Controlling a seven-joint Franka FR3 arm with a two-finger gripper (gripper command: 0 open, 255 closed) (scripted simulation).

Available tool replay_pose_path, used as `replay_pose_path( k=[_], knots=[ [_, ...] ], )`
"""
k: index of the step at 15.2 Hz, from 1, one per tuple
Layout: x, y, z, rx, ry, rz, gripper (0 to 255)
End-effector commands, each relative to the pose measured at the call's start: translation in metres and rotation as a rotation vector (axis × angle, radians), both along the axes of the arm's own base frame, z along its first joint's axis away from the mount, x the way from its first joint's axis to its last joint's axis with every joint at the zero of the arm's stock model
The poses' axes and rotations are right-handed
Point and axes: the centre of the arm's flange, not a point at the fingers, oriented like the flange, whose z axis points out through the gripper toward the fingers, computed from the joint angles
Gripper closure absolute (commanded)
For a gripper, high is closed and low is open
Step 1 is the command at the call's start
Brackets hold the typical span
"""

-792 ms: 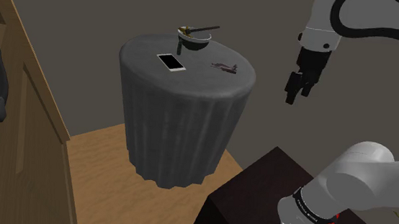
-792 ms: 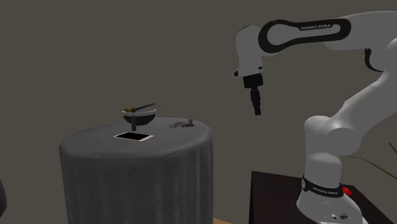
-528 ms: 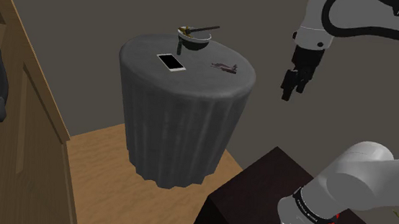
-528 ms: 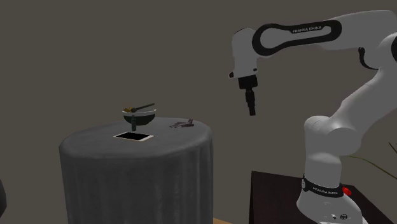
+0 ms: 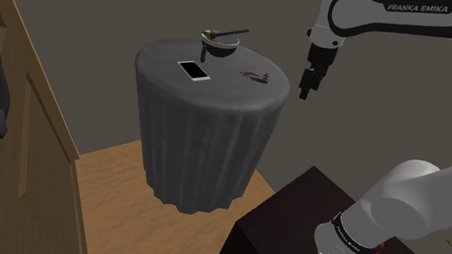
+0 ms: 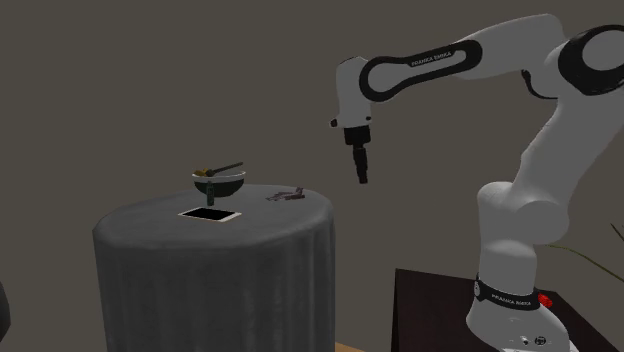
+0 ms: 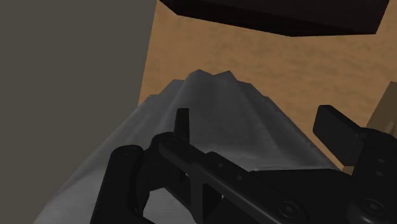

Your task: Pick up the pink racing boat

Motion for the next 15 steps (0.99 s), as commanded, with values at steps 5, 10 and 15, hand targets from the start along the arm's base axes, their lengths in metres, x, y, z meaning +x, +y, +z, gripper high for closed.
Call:
replay_pose_path(
  k=[5, 10, 15],
  knots=[
    [0.069, -0.012, -0.012, 0.0, -0.036, 0.14, 0],
    [0.128, -0.015, -0.019, 0.0, -0.064, 0.254, 0],
    [0.188, -0.011, -0.024, 0.0, -0.092, 0.368, 0]
  ],
)
